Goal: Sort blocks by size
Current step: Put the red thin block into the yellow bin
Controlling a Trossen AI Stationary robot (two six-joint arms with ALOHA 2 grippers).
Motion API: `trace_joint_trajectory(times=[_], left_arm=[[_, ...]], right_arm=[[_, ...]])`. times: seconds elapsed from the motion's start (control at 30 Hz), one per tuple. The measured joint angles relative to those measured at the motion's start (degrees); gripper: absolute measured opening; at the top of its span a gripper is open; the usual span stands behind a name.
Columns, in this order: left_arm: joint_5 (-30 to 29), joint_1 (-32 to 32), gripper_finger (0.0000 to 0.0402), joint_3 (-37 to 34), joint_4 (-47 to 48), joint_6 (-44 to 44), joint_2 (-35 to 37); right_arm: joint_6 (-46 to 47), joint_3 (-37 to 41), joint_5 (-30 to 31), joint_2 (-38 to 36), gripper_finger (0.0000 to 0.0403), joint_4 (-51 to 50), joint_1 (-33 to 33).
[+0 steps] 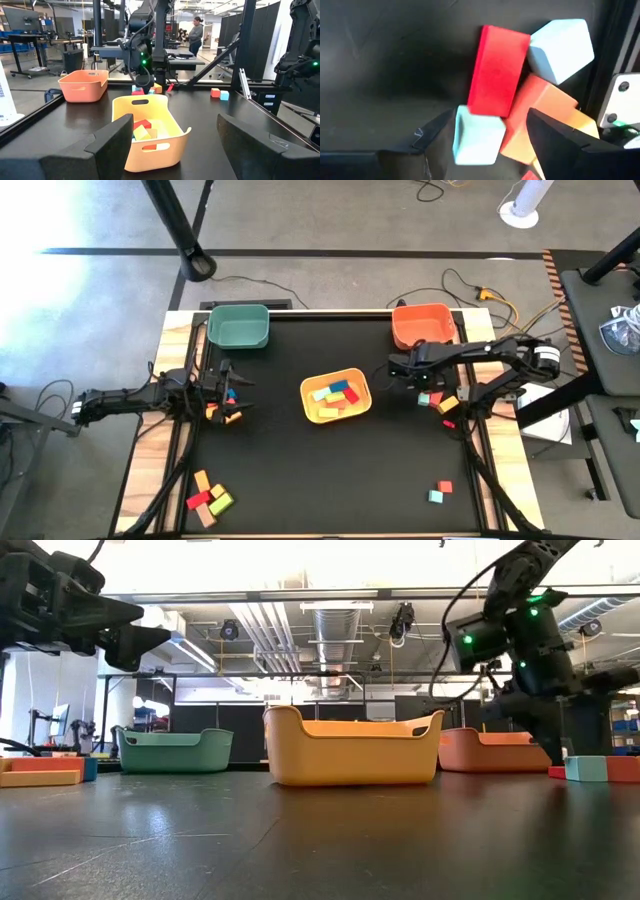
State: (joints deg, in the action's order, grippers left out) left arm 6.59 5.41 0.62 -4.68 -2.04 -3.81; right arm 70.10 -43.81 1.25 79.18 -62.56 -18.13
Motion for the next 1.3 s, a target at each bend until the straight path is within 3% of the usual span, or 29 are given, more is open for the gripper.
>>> trace_joint_trajectory(times=[0.37, 0.63, 0.93, 1.07, 1.3], left_arm=[[0.0, 0.0, 0.0274, 0.0, 0.0, 0.0, 0.0], [0.0, 0.0, 0.0274, 0.0, 0.0, 0.0, 0.0], [0.0, 0.0, 0.0274, 0.0, 0.0, 0.0, 0.0], [0.0, 0.0, 0.0274, 0.0, 0.0, 0.0, 0.0], [0.0, 0.0, 0.0274, 0.0, 0.0, 0.0, 0.0]], right_arm=[[-2.7, 7.1, -0.1, -0.2, 0.025, 12.2, -4.5], [-0.6, 7.5, 1.8, -1.2, 0.0223, 13.5, -5.2], [5.6, 7.5, 7.3, -1.4, 0.0221, 14.7, -6.3], [6.6, 7.5, 8.6, -1.3, 0.0199, 15.1, -6.6], [8.1, 8.8, 9.1, -1.1, 0.0126, 17.4, -5.5]])
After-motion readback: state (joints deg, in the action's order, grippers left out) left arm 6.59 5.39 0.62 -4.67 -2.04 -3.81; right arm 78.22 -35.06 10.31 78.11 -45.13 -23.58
